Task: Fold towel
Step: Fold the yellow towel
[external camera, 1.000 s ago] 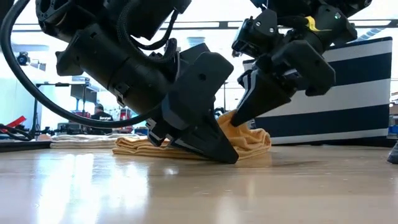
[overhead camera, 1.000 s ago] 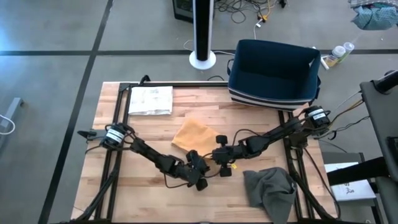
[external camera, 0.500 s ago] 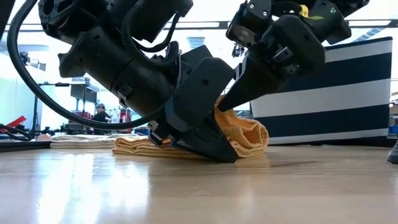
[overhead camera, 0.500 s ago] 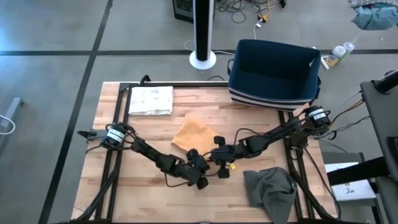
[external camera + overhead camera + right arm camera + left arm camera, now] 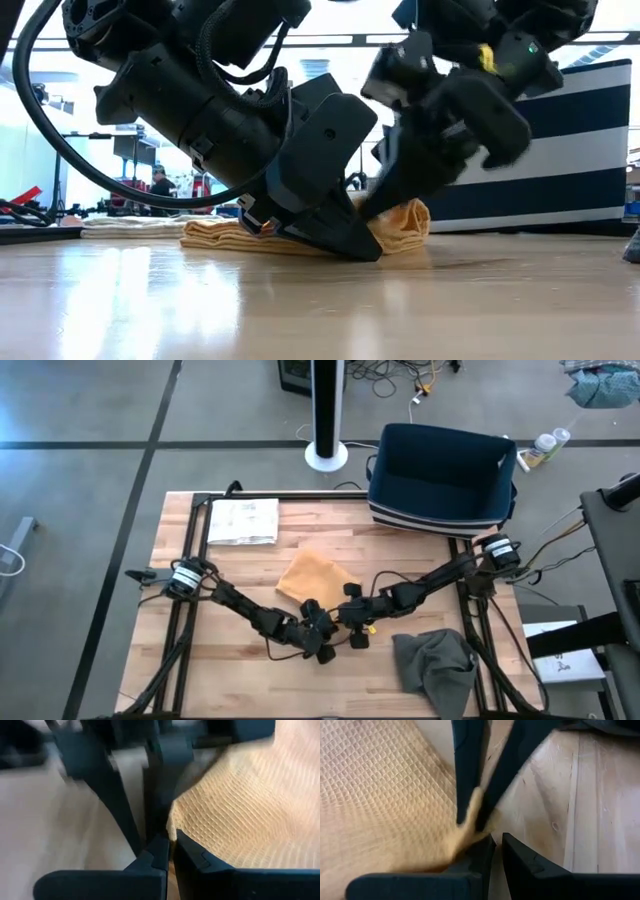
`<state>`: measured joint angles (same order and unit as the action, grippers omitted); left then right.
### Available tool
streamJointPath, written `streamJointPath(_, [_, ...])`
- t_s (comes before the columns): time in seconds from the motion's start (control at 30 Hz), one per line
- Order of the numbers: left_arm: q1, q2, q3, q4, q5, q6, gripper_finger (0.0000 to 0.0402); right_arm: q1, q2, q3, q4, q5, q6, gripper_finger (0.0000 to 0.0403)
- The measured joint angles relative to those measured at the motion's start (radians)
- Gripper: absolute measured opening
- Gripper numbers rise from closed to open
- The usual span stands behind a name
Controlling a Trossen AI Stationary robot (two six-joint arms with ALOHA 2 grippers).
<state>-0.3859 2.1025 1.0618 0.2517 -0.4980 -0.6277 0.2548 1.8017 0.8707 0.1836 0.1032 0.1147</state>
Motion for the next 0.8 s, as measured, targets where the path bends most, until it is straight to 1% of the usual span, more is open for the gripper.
streamJointPath(0.13, [0.000, 0.000, 0.000, -0.006, 0.003, 0.000, 0.0038, -0.001, 0.007, 0.004, 0.010, 0.001, 0.003, 0.0010])
streamJointPath(0.23, [0.000, -0.006, 0.000, -0.011, 0.004, 0.012, 0.0038, -0.001, 0.012, 0.004, 0.015, -0.003, 0.005, 0.0022])
streamJointPath(0.4, [0.001, -0.020, -0.002, -0.028, 0.008, 0.024, 0.0040, -0.002, 0.015, 0.004, 0.018, -0.006, 0.008, 0.0077])
streamJointPath(0.5, [-0.002, -0.053, -0.005, -0.075, 0.022, 0.025, 0.0047, -0.007, 0.015, 0.002, 0.017, -0.007, 0.006, 0.0114])
streamJointPath(0.6, [-0.021, -0.113, -0.008, -0.165, 0.066, 0.033, 0.0057, -0.012, 0.017, -0.005, 0.016, -0.007, 0.000, 0.0147])
streamJointPath(0.67, [-0.040, -0.168, -0.007, -0.229, 0.072, 0.032, 0.0062, -0.016, 0.027, -0.005, 0.021, -0.007, -0.001, 0.0164])
streamJointPath(0.73, [-0.051, -0.227, -0.007, -0.308, 0.055, 0.027, 0.0065, -0.018, 0.038, -0.006, 0.018, -0.008, -0.002, 0.0177])
streamJointPath(0.8, [-0.047, -0.264, -0.015, -0.349, 0.020, 0.019, 0.0067, -0.018, 0.058, -0.004, 0.046, -0.009, -0.002, 0.0187])
